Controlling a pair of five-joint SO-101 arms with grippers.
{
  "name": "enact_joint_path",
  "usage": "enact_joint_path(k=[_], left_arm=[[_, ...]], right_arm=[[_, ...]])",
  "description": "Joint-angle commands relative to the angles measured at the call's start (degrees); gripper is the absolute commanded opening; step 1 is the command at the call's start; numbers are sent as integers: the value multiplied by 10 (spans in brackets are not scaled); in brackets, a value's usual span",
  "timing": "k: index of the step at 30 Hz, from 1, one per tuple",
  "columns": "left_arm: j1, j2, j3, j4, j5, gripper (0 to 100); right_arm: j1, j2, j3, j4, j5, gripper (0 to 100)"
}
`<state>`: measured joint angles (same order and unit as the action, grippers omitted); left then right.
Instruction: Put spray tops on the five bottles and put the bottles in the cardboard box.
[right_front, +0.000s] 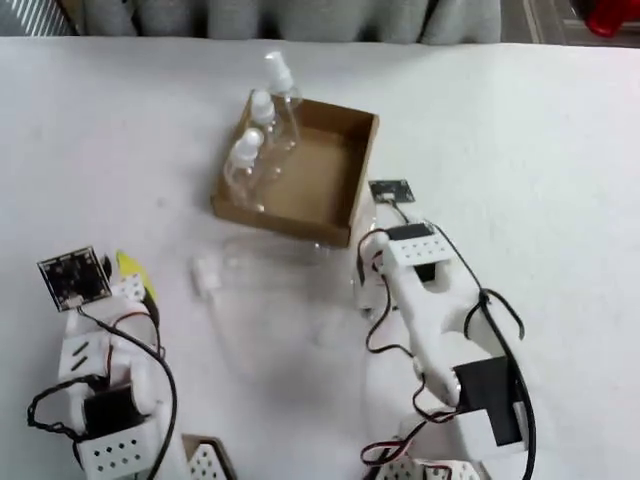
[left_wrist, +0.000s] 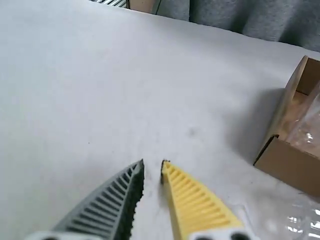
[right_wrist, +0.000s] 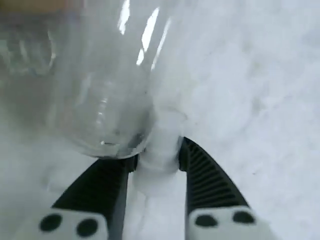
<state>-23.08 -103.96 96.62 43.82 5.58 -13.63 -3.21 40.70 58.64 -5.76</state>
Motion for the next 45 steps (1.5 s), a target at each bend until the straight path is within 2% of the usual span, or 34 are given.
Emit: enact_joint_path(k=[1,7,12,15,19,25,29,33,40,45], left_arm=[[-6,-9,-38,4,6,72],[-6,-9,-38,4,5,72],[-6,-9,-38,4,5,72],[-5,-9,-38,4,7,72],[-4,-9,-39,4,8,72],[-6,-9,-39,4,8,72],[-6,-9,-39,4,8,72],[-6,-9,-39,4,8,72],[-6,-9,-39,4,8,72],[-6,-9,-39,4,8,72]], right_arm=[[11,-2,-45,45,9,14],[26,-60,-67,96,11,16],[36,-175,-68,121,79,16],[-11,-232,-67,117,95,17],[-130,-250,-68,94,97,21],[-265,-196,-68,-21,84,17],[-303,-131,-69,-136,43,21],[-333,-44,-102,-210,40,22],[-359,116,-223,-207,45,33],[-349,148,-294,-116,45,200]])
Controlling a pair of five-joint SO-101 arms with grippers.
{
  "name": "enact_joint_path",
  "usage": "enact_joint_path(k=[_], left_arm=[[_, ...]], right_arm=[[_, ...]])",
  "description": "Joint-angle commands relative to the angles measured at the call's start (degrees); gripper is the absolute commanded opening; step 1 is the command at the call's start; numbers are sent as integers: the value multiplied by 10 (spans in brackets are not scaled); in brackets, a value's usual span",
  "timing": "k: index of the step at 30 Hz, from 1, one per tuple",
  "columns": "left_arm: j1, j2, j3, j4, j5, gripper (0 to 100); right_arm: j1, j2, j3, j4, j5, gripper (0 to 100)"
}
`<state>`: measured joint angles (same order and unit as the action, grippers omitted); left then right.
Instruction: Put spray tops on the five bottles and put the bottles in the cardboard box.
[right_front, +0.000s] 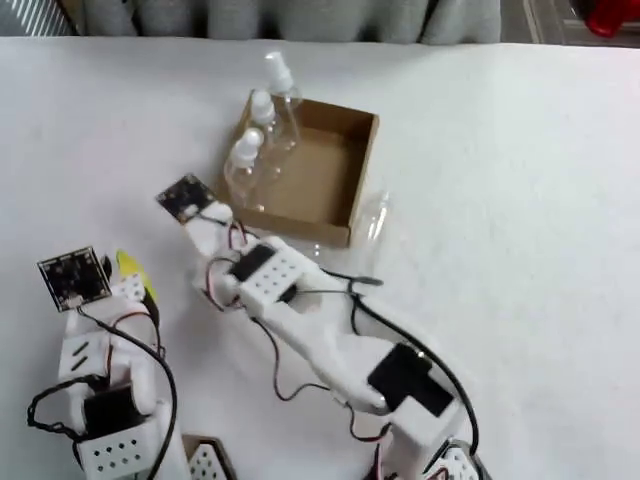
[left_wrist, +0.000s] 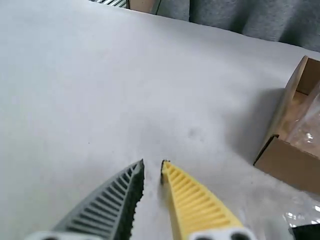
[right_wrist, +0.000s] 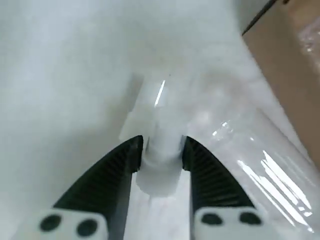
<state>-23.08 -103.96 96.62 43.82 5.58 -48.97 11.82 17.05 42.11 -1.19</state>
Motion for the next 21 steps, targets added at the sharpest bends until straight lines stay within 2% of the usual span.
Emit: enact_joint_path(k=[1,4,12,16,21], left_arm=[[-6,-9,-39,4,8,72],[-6,-9,-39,4,8,72],[-6,-9,-38,4,7,72],[-6,-9,-38,4,6,72],[-6,-9,-38,4,5,72]], right_arm=[[11,-2,-69,65,-1,231],[31,-9,-103,116,-3,258],[97,-124,-127,204,-5,104],[163,-203,-124,256,-4,77],[282,-245,-123,312,-2,77]])
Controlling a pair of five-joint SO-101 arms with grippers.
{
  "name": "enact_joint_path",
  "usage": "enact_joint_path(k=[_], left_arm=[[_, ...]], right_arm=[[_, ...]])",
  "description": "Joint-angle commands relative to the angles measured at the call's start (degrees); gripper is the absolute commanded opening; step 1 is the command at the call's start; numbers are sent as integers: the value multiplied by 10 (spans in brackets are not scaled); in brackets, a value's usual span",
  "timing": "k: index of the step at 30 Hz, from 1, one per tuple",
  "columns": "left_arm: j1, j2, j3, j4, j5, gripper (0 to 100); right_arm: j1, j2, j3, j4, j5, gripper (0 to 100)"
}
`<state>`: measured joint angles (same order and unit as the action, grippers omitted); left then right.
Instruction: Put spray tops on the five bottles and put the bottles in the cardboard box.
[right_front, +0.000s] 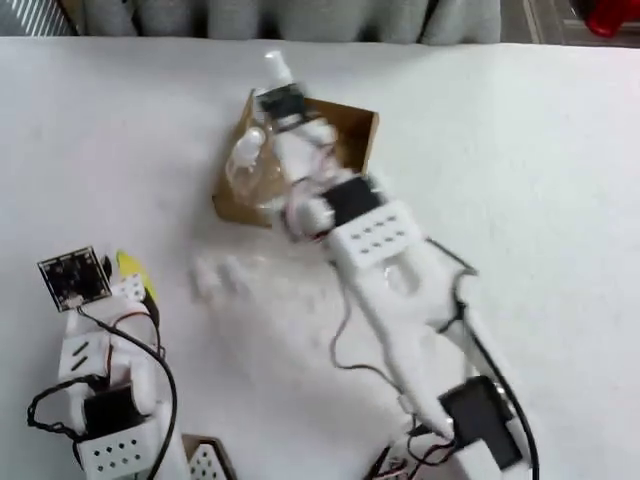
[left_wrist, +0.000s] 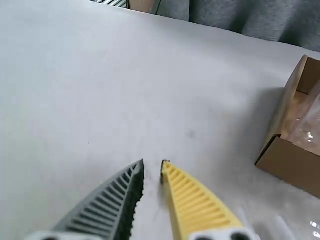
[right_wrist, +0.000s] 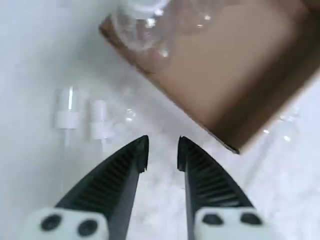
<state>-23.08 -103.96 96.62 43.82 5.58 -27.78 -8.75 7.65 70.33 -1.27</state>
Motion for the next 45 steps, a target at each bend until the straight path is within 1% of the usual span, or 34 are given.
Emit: enact_joint_path(k=[1,3,5,9,11,18,22,27,35,42,45], left_arm=[[-6,-9,-38,4,5,72],[-6,-9,-38,4,5,72],[-6,-9,-38,4,5,72],[-6,-9,-38,4,5,72],[-6,-9,-38,4,5,72],[-6,-9,-37,4,5,72],[-6,-9,-37,4,5,72],[-6,-9,-37,4,5,72],[-6,-9,-37,4,5,72],[-6,-9,-37,4,5,72],[-6,-9,-37,4,5,72]], right_arm=[[94,-40,-29,34,-1,77],[140,-38,-29,38,0,79],[173,-31,-29,39,0,102],[191,0,-29,38,0,190],[189,28,-29,34,-4,203],[189,154,-29,-29,-5,202],[177,200,-33,-33,-1,202],[164,186,-17,-18,0,202],[137,124,37,-22,-4,202],[137,122,96,-98,-21,202],[124,141,104,-107,-21,202]])
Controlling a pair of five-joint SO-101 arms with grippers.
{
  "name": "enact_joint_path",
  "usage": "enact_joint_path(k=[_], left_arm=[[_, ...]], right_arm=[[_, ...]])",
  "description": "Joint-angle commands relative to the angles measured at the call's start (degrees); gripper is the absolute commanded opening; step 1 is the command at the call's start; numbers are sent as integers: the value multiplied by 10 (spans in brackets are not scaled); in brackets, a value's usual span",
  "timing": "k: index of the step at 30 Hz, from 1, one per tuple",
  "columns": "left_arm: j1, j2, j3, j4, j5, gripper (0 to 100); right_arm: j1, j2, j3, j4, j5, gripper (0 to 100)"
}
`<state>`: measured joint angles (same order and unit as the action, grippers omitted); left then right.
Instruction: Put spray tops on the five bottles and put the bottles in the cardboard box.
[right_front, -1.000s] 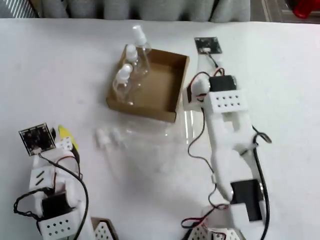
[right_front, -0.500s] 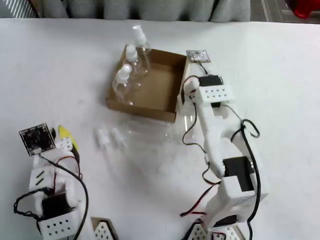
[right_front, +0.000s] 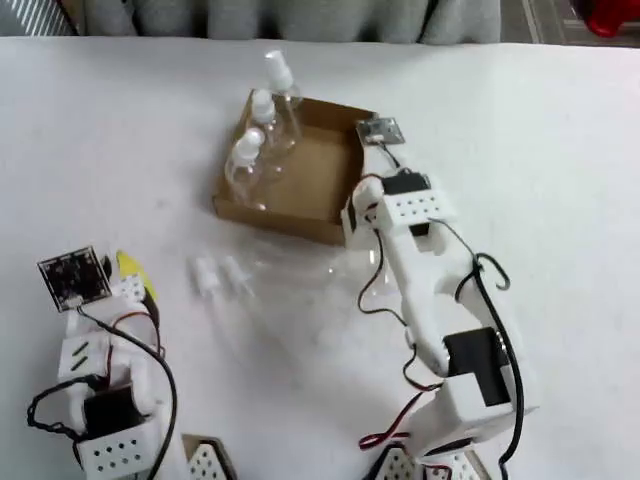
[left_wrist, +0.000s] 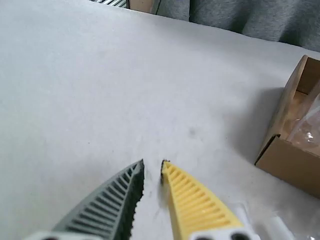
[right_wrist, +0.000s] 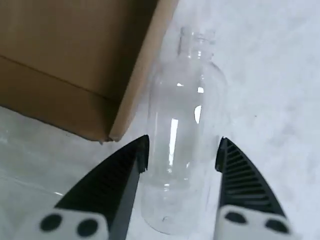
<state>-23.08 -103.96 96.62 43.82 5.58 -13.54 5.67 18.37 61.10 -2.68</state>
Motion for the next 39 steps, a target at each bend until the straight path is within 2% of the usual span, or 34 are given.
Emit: enact_joint_path(k=[1,6,9,12,16,26,30,33,39], left_arm=[[-6,-9,-37,4,5,72],[-6,-9,-37,4,5,72],[-6,-9,-37,4,5,72],[-6,-9,-37,4,5,72],[-6,-9,-37,4,5,72],[-4,-9,-37,4,5,72],[-4,-9,-37,4,5,72],[-4,-9,-37,4,5,72],[-4,-9,-37,4,5,72]], right_arm=[[-22,5,-5,-15,-7,202],[-18,35,-5,-15,-5,197],[7,36,-4,-6,25,118],[51,36,-4,0,47,36],[124,36,-5,12,82,32],[296,-78,-1,96,182,32],[334,-103,11,125,215,32],[342,-110,50,99,252,38],[335,-107,98,27,260,199]])
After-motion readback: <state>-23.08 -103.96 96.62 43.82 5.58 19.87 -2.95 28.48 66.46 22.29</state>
